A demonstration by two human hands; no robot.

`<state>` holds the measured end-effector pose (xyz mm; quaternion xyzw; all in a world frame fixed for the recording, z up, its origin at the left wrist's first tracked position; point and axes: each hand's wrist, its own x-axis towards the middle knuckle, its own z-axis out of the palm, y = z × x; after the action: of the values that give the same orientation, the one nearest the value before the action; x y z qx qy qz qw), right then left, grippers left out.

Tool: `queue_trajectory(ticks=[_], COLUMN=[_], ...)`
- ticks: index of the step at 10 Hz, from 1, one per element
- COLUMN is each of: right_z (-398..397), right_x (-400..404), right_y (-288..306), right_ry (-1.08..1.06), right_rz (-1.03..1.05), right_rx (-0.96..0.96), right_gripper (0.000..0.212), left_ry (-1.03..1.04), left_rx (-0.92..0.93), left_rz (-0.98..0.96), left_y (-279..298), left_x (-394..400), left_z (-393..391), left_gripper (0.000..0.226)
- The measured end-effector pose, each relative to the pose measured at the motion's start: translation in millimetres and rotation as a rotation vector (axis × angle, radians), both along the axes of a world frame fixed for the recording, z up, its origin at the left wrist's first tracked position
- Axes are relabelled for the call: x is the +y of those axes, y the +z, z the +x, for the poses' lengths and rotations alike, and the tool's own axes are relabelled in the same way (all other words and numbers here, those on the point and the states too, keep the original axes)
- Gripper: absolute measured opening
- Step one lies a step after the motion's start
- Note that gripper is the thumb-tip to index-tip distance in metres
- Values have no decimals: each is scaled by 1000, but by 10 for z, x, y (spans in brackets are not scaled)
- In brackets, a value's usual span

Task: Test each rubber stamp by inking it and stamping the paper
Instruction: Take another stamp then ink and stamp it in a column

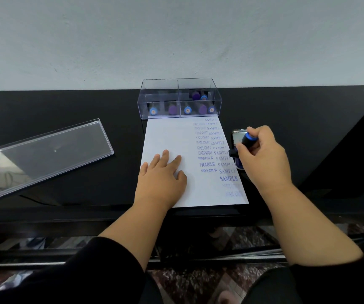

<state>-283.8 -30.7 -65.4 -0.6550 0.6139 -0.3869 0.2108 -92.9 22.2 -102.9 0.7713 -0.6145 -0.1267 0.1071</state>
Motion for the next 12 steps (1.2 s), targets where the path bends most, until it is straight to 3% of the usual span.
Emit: queue_trajectory(ticks=[12], right_z=[-146], right_x=[-204], right_y=[-11], right_ry=[-45], right_rz=[-23], right_rx=[77], right_gripper=[24], left_ry=[3], left_rx=[-7], left_rz=[-6], left_y=[5], left_x=[-3], left_z=[9], left_gripper=[51])
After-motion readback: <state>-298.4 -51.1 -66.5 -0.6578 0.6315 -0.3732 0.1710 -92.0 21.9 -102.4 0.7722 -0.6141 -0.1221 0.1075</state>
